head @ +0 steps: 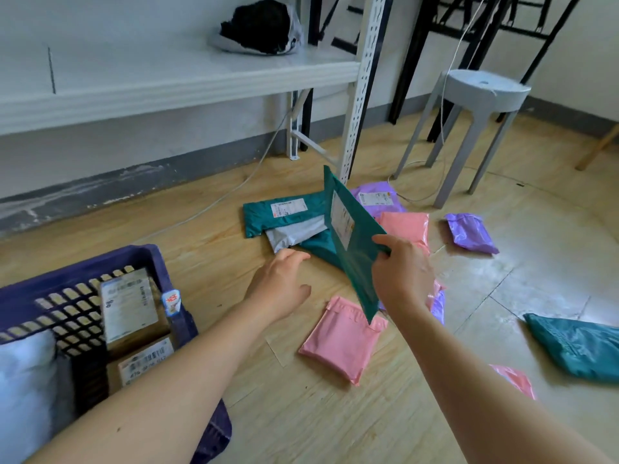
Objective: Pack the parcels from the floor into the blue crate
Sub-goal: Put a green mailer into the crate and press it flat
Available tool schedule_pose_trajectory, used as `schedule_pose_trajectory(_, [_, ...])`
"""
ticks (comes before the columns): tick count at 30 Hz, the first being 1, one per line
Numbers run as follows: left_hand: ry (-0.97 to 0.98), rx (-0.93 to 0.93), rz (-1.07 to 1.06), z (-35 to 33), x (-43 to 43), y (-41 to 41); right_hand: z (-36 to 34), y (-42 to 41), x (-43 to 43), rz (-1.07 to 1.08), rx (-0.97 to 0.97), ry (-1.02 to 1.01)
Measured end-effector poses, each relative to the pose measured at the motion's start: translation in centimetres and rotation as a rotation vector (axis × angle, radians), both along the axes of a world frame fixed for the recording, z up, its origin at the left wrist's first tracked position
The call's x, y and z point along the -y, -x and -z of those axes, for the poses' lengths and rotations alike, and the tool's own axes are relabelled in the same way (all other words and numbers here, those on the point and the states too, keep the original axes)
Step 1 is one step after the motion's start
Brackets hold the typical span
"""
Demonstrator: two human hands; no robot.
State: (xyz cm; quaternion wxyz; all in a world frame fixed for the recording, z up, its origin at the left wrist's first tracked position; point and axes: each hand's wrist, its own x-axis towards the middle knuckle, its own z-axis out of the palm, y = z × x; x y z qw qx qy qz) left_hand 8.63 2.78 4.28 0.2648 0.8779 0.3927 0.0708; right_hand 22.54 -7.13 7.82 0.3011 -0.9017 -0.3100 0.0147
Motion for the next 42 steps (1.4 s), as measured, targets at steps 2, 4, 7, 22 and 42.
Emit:
schedule_pose_trajectory(2, [0.023,0.027,-0.054,-1.3,0.3,1.7,-1.2,1.4,0.2,0.008,-0.035,-0.046])
schedule_pose_trajectory(4, [0.040,0.062,-0.100,-2.9,0.6,3.8,-2.8,3.0,0.2,0.001,-0.070,-0.110])
schedule_pose_trajectory(7, [0.046,0.106,-0.151,-5.0,0.8,6.9,-5.1,5.3,-0.4,-0.019,-0.150,-0.221])
schedule_pose_trajectory(22, [-0.214,0.244,-0.463,-8.9,-1.3,23.5,-10.0,20.8,-4.6,-0.292,-0.412,-0.443])
schedule_pose_trajectory(42, [-0.295,0.145,-0.610,-6.6,-5.7,31.7,-6.7,26.7,-11.0,-0.811,-0.357,-0.436])
